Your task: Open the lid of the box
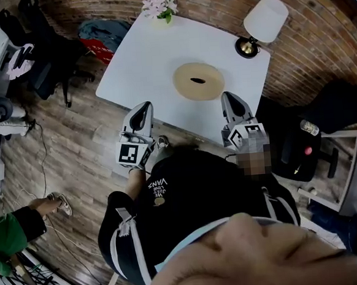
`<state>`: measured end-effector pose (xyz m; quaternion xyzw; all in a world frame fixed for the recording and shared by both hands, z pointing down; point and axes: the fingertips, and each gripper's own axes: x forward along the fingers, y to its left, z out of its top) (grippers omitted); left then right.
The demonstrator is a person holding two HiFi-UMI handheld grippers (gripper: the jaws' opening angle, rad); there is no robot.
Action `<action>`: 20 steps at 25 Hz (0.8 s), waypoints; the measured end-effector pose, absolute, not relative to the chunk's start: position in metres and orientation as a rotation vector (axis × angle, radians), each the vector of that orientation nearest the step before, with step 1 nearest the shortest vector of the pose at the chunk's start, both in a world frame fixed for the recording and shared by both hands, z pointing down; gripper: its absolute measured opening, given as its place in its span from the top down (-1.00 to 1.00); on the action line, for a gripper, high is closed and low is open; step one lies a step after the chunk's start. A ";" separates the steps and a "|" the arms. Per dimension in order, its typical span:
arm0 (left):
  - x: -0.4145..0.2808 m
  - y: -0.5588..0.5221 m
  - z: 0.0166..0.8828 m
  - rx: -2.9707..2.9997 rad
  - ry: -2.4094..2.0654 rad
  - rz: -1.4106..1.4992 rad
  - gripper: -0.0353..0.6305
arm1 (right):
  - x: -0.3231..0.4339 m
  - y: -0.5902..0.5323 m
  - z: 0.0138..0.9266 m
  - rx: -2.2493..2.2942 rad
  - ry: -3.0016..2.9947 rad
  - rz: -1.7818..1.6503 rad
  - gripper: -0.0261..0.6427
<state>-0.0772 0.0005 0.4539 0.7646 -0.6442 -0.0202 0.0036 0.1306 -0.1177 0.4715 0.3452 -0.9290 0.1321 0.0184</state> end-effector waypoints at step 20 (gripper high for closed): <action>-0.126 -0.073 0.483 2.670 -1.575 0.012 0.86 | 0.097 -0.118 0.482 1.494 -2.710 0.421 0.91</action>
